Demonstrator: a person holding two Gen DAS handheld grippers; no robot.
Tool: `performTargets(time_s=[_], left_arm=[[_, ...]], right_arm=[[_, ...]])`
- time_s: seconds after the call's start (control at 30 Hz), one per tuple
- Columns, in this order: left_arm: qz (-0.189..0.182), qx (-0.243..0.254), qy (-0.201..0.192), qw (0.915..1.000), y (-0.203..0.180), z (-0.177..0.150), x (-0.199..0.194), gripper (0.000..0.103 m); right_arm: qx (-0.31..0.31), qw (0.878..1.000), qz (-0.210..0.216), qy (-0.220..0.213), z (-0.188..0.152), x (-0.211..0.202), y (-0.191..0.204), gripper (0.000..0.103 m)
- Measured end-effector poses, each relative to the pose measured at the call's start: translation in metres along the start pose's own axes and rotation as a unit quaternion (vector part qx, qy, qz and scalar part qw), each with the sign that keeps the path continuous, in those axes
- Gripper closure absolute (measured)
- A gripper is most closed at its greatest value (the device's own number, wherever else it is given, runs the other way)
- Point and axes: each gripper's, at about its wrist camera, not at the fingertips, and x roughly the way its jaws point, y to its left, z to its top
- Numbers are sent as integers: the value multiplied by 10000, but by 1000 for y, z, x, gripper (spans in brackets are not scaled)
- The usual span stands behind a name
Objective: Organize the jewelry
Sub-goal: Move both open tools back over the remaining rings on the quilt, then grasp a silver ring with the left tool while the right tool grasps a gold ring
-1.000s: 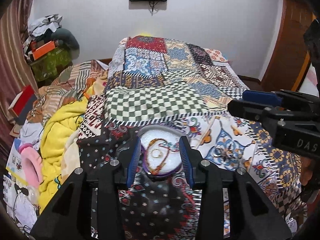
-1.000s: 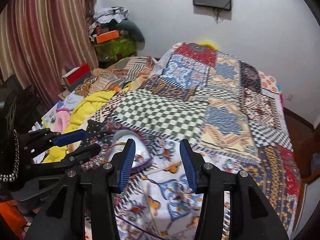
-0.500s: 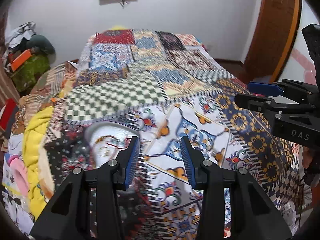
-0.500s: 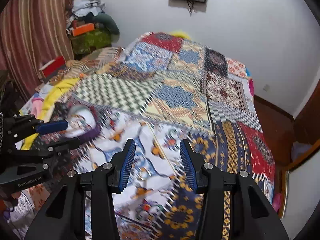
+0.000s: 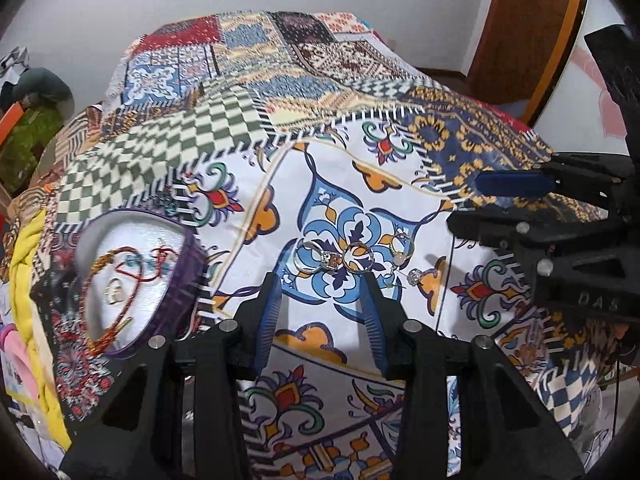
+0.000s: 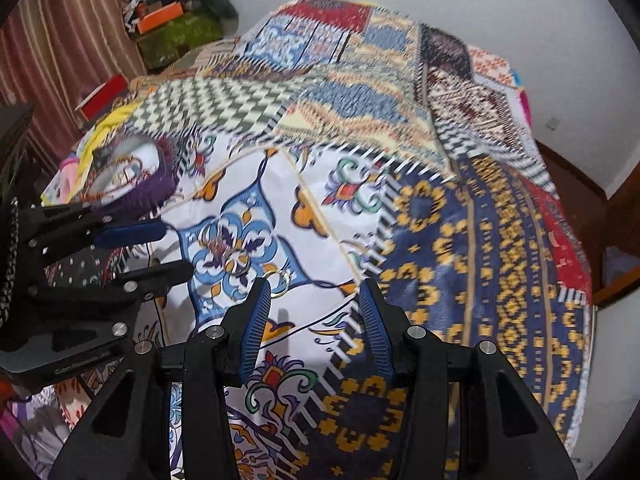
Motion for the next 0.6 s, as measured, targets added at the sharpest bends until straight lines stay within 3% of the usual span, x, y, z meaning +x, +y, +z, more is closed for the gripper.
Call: performTargets(time_s=[0.27, 0.33, 0.5, 0.6], left_arm=[[-148, 53, 94, 9998, 0, 4, 21, 73], [-153, 64, 125, 9998, 0, 4, 25, 78], [-190, -7, 101, 9998, 5, 7, 30, 79], [-211, 8, 73, 9997, 5, 6, 29, 79]], right_arm=[[-82, 9981, 335, 505, 2, 28, 9, 61], [-98, 9978, 359, 541, 3, 31, 9, 61], [-106, 9977, 401, 536, 6, 34, 8, 61], [-140, 9980, 355, 508, 6, 36, 7, 67]])
